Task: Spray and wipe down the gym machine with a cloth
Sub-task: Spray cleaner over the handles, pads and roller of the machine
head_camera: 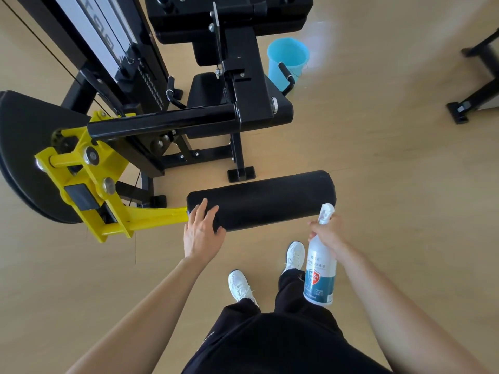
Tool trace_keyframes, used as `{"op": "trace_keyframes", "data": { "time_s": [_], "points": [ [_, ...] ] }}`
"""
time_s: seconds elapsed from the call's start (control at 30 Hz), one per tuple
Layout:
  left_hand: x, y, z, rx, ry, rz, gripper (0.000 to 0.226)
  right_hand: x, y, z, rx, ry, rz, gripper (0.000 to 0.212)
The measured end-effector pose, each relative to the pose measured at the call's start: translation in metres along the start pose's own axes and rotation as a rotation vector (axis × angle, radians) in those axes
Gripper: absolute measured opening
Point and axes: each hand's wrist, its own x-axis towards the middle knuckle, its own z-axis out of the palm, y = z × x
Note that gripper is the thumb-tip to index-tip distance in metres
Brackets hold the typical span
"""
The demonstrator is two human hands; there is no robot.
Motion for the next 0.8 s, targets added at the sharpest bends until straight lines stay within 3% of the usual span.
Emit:
{"op": "trace_keyframes", "data": {
  "time_s": [0.13,0.33,0.5,0.8],
  "points": [
    [0.005,-0.003,0.007,0.149,-0.198,-0.021,0.085,-0.003,-0.002,0.007,-0.023,-0.112,-0.05,0.03],
    [-0.004,-0.005,0.012,0.158,-0.197,-0.035,0.085,-0.038,-0.033,0.04,-0.356,-0.232,-0.231,0.026],
    [-0.018,-0.005,0.015,0.129,-0.208,-0.049,0.083,-0.06,-0.049,0.061,-0.438,-0.351,-0.347,0.029],
    [-0.03,0.038,0.02,-0.04,-0.253,-0.151,0.069,-0.049,-0.029,0.02,-0.365,-0.237,-0.353,0.022]
  ]
}}
